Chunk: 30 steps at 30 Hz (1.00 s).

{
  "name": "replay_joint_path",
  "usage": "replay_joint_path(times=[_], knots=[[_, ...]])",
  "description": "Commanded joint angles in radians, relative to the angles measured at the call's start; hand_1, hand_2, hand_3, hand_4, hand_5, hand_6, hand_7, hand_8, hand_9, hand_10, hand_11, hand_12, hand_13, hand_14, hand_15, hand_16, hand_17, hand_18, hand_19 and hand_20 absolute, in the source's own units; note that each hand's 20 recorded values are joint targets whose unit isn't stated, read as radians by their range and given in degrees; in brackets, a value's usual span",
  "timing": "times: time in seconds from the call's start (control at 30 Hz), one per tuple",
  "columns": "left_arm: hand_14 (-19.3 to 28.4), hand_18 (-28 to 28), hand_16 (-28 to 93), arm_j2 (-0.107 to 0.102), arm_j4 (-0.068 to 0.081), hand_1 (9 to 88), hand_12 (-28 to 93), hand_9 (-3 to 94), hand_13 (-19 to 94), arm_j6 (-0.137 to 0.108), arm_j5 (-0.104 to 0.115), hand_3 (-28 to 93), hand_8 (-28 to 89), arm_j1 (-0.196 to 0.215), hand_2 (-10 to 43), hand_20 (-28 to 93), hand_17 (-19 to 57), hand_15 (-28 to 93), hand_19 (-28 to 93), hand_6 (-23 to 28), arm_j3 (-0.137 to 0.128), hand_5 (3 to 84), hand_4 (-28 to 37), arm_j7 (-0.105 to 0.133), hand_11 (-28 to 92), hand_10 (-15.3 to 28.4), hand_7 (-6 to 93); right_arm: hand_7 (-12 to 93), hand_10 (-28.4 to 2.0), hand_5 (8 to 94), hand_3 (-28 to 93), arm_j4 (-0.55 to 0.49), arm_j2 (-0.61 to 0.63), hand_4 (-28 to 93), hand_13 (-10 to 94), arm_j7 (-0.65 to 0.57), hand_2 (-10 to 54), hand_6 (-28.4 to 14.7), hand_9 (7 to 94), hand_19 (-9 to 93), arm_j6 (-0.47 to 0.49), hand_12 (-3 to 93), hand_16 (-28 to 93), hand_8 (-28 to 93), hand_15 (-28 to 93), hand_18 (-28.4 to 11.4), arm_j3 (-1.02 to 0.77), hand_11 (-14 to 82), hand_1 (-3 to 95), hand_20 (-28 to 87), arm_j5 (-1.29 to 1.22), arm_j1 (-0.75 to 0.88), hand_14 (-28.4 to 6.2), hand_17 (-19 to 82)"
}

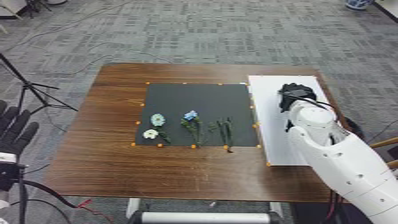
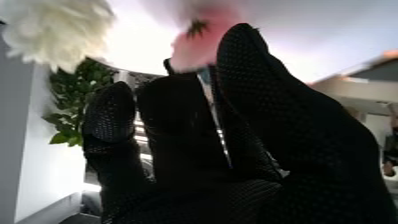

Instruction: Arrange flowers

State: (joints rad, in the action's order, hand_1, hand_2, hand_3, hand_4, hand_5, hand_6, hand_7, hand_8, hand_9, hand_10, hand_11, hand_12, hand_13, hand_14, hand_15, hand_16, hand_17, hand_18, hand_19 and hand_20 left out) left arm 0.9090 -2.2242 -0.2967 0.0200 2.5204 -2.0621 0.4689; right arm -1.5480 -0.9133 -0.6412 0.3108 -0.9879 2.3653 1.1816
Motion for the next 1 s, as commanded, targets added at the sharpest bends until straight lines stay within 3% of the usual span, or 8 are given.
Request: replay_joint_path(times=[0.03, 0.2, 0.23, 0.27, 0.37, 0.5, 0.8, 1.0], knots=[[12.6, 10.7, -3, -0.007, -0.005, 21.4, 13, 31.6, 22, -0.002, 0.003, 67, -7, 0.000, 19.5, 12, -4.2, 24, 22, 6.9, 0.003, 35.6, -28.3, 0.005, 13, 12.2, 9.4, 14, -15.8, 56.4, 75, 0.051, -0.001, -28, 68, -0.025, -9.5, -4.1, 52.5, 86, 0.012, 13.3, 37, -10, 73, -24.2, 0.019, 8.4, 59.3, 39, 0.016, -0.005, -6.5, 36], [12.7, 10.7, -3, -0.012, -0.007, 21.4, 13, 31.5, 22, 0.001, 0.011, 67, -7, 0.007, 19.6, 12, -4.2, 24, 22, 7.0, 0.008, 35.5, -28.3, 0.017, 13, 12.6, 9.4, 15, -13.9, 60.1, 74, 0.064, 0.005, -28, 69, -0.021, -9.5, -3.2, 61.1, 87, -0.035, 15.5, 37, -11, 73, -23.9, 0.027, 13.5, 60.8, 39, 0.026, 0.006, -6.2, 36], [12.7, 10.7, -3, -0.014, -0.005, 21.4, 13, 31.5, 22, -0.001, 0.009, 67, -7, 0.001, 19.6, 12, -4.2, 24, 22, 7.0, 0.010, 35.5, -28.3, 0.011, 13, 12.6, 9.4, 15, -13.4, 61.7, 74, 0.065, 0.006, -28, 70, -0.022, -9.5, -2.7, 63.9, 87, -0.052, 16.3, 37, -11, 73, -23.8, 0.028, 15.2, 61.0, 40, 0.025, 0.012, -6.1, 37], [12.7, 10.7, -3, -0.013, -0.005, 21.4, 13, 31.5, 22, -0.002, 0.011, 67, -7, 0.000, 19.6, 12, -4.2, 24, 23, 7.0, 0.010, 35.5, -28.3, 0.014, 13, 12.6, 9.4, 16, -12.5, 63.2, 74, 0.068, 0.004, -28, 71, -0.019, -9.5, -2.2, 67.1, 87, -0.048, 18.8, 37, -11, 73, -23.7, 0.031, 17.0, 61.1, 40, 0.030, 0.008, -6.0, 37], [12.8, 10.6, -3, -0.011, -0.002, 21.4, 13, 31.3, 22, -0.005, 0.007, 67, -7, -0.010, 19.6, 12, -4.2, 24, 22, 7.0, 0.012, 35.5, -28.3, 0.007, 13, 12.6, 9.5, 18, -9.0, 67.8, 65, 0.071, 0.002, -28, 73, -0.016, -9.5, -0.8, 77.6, 87, -0.052, 35.0, 36, -9, 73, -23.5, 0.036, 8.9, 66.4, 41, 0.027, 0.009, -6.4, 38], [12.9, 10.6, -3, -0.004, -0.003, 21.4, 13, 31.3, 22, -0.004, 0.003, 67, -7, -0.011, 19.6, 12, -4.2, 24, 22, 7.1, 0.011, 35.4, -28.3, 0.002, 13, 12.7, 9.4, 23, -7.7, 71.4, 65, 0.044, 0.003, -28, 76, -0.022, -9.5, -0.2, 84.5, 88, -0.062, 42.7, 35, 2, 76, -23.6, 0.025, 15.5, 67.1, 41, 0.005, 0.024, -6.3, 40], [12.9, 10.6, -3, 0.005, -0.005, 21.4, 13, 31.3, 22, -0.005, -0.002, 67, -7, -0.007, 19.7, 12, -4.2, 25, 23, 7.1, 0.002, 35.4, -28.3, -0.002, 13, 12.8, 9.4, 24, -7.7, 72.5, 67, -0.178, 0.024, -28, 77, 0.043, -9.5, -0.7, 85.2, 89, -0.192, 45.1, 34, 5, 76, -23.7, -0.004, 16.9, 66.8, 41, -0.003, 0.070, -6.3, 41], [12.9, 10.6, -3, -0.005, 0.000, 21.3, 13, 31.3, 22, -0.002, 0.005, 67, -7, -0.017, 19.7, 12, -4.2, 25, 23, 7.1, 0.019, 35.4, -28.3, 0.002, 13, 12.8, 9.5, 24, -7.7, 72.7, 67, -0.240, -0.097, -28, 76, 0.133, -9.5, -0.8, 84.9, 89, -0.216, 45.7, 34, 5, 76, -23.4, -0.026, 17.1, 66.6, 41, -0.006, 0.068, -6.3, 41]])
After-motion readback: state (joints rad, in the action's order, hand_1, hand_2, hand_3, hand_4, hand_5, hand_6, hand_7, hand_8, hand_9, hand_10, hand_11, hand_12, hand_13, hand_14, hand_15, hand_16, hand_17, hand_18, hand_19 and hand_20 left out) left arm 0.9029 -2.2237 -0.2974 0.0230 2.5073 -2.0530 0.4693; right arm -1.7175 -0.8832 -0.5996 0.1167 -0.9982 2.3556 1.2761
